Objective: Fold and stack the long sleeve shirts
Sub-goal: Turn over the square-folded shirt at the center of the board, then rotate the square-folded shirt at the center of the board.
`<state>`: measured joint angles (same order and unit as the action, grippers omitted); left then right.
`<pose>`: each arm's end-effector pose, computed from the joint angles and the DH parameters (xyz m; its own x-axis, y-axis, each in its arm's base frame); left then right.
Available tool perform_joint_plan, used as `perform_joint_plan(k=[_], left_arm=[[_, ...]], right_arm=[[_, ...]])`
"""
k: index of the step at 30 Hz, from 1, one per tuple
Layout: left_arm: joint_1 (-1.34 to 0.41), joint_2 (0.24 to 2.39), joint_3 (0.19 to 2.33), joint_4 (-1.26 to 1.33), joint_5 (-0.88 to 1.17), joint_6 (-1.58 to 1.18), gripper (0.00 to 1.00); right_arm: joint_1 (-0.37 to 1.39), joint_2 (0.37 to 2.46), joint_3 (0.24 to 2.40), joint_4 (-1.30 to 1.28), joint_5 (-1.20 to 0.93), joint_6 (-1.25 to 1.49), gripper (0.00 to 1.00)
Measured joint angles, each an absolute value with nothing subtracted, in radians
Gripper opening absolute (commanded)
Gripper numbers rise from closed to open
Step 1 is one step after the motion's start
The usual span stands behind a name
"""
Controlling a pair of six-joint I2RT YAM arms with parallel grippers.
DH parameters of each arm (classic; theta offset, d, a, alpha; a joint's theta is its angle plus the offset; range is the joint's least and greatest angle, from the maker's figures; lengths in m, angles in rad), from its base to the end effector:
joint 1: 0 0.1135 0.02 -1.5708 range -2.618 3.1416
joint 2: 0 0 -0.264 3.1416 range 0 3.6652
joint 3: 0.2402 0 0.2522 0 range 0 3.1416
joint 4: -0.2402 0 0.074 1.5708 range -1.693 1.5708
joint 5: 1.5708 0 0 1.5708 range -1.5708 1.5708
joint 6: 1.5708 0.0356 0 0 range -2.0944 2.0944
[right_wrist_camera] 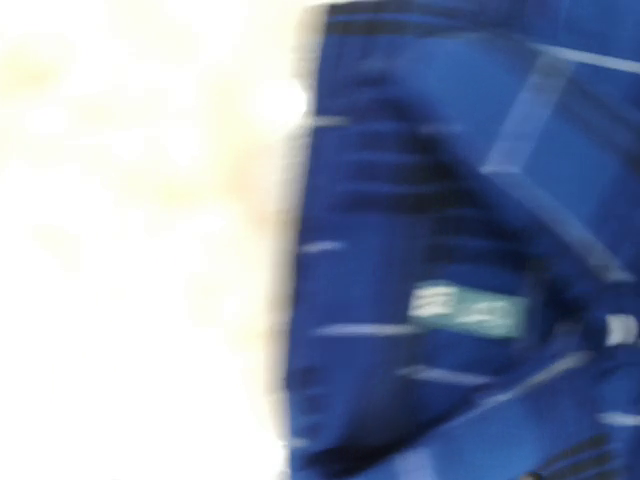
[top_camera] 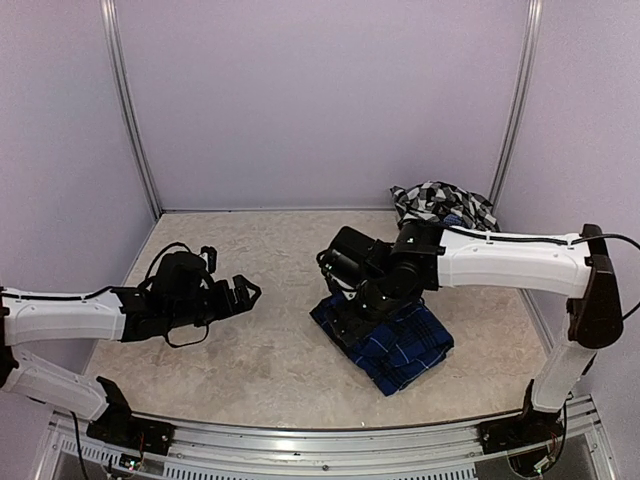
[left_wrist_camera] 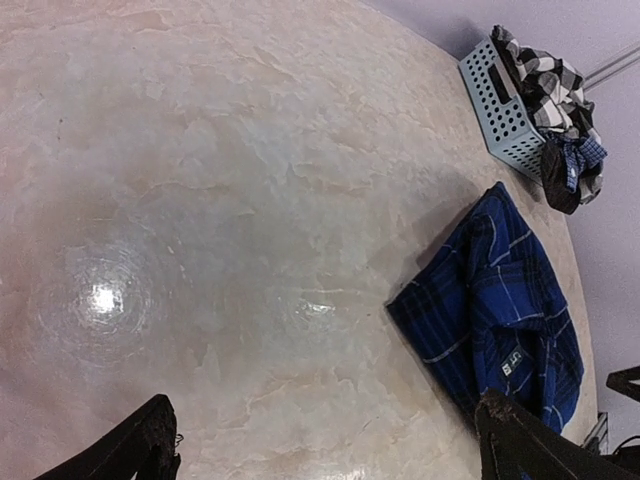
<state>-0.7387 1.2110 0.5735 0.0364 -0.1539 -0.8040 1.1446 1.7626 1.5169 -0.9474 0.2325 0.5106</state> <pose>0.1882 -0.1641 0.2013 -0.7020 -0.3232 -0.6346 0.0957 0.8402 -0.5338 0.1574 0.3268 0.2703 -0.7511 -0.5040 -0.4264 -0.5546 0.8321 -0.0066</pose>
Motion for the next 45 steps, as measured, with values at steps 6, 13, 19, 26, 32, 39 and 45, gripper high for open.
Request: perform_joint_plan(k=[6,13,19,26,32,39,45], left_arm=[[-0.746,1.235,0.518,0.169,-0.037,-0.857,0.99],[-0.837,1.283,0.507,0.281,0.004,-0.919,0.95],[-0.899,1.388,0.507,0.376,0.011,-0.979,0.94],[-0.964,1.533,0.545,0.445,0.024,-1.028,0.94],[-0.984,1.600,0.564,0.504,0.047,-1.065,0.94],[-1.004,1.554,0.553,0.467,0.005,-1.081,0.95],[-1.036,1.361,0.491,0.323,-0.107,-1.112,0.95]], right_arm=[[0.906,1.636,1.295,-0.798,0.171,0.483,0.83],[0.690,1.560,1.093,-0.660,0.062,0.454,0.85],[0.592,1.560,0.984,-0.558,-0.015,0.432,0.85],[0.562,1.560,0.895,-0.476,-0.080,0.427,0.86],[0.554,1.525,0.777,-0.384,-0.158,0.463,0.86],[0.676,1.352,0.619,-0.284,-0.196,0.641,0.86],[0.908,1.367,0.585,-0.157,-0.181,0.853,0.85]])
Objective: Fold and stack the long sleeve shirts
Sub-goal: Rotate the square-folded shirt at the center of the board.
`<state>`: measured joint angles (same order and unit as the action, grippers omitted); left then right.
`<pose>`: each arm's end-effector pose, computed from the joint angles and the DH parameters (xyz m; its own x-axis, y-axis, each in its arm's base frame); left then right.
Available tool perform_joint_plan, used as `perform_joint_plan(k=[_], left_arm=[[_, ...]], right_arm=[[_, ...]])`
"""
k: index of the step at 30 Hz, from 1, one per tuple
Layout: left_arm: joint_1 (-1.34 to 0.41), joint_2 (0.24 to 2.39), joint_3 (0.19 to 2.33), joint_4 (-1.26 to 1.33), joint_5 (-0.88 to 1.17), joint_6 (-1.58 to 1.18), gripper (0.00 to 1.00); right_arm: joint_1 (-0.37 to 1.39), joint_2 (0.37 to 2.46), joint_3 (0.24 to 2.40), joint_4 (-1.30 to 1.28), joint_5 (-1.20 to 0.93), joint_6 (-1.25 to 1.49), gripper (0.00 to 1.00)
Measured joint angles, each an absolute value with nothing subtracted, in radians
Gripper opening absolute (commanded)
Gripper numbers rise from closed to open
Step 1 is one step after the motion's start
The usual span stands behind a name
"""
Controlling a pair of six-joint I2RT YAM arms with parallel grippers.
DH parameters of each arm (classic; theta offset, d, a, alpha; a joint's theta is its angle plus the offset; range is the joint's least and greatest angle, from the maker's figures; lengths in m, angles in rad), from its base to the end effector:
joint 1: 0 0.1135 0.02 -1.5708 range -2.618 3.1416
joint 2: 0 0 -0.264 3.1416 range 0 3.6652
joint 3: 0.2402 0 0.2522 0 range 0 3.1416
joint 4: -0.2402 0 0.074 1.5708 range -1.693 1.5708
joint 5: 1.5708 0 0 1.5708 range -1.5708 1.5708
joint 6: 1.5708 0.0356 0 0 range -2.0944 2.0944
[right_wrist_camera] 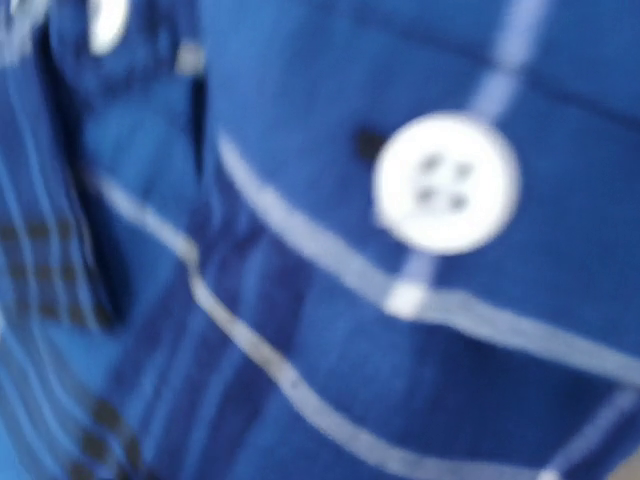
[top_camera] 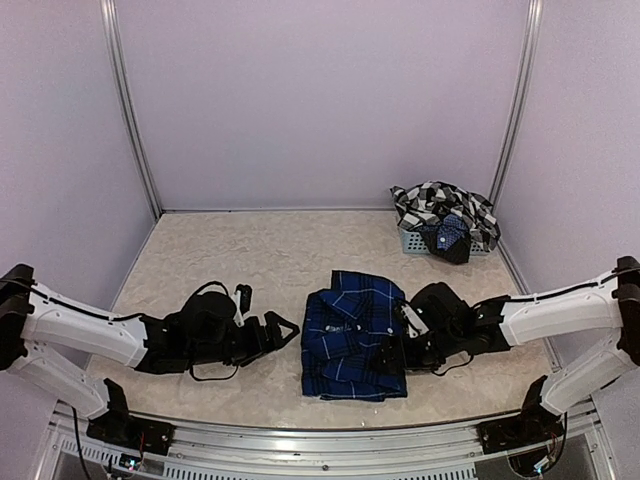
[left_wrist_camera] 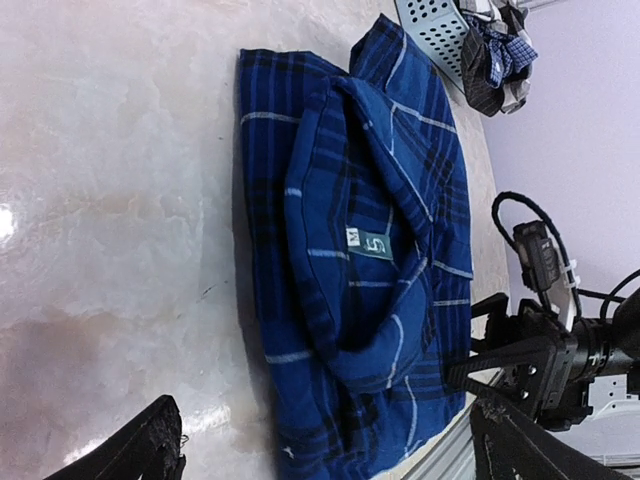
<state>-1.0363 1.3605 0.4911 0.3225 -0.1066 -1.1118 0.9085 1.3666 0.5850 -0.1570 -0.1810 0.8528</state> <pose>0.1368 -0.2237 0.1664 -0.8429 -0.3259 -0.4280 0.1211 0.6602 -0.7412 0.1468 0.1987 0.1541 -0.9598 -0.0261 -0.2794 -0.1797 0.8219 0.5406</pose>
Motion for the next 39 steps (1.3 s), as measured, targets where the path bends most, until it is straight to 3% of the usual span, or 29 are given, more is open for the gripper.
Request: perform_joint_plan(k=[8,15,22,29,39], left_arm=[[-1.069,1.055,0.409,0.075,-0.233,-1.182,0.95],[-1.073,0.920,0.406,-0.134,-0.331,-1.204,0.96],[-1.003,0.976,0.458,-0.196,-0.345,-1.145,0.99],[-0.878,1.062,0.508,-0.195,-0.310,-1.033,0.99],[-0.718,1.168,0.510,-0.097,-0.200,-0.950,0.92]], right_arm=[[1.074,1.730,0.867,0.022,-0.190,0.906,0.85],[1.093,2.000,1.184,0.120,-0.294,0.790,0.85],[1.060,1.914,1.224,0.060,-0.273,0.638,0.85],[0.878,1.763,1.205,-0.081,-0.118,0.514,0.87],[0.700,1.943,1.294,-0.167,-0.102,0.406,0.86]])
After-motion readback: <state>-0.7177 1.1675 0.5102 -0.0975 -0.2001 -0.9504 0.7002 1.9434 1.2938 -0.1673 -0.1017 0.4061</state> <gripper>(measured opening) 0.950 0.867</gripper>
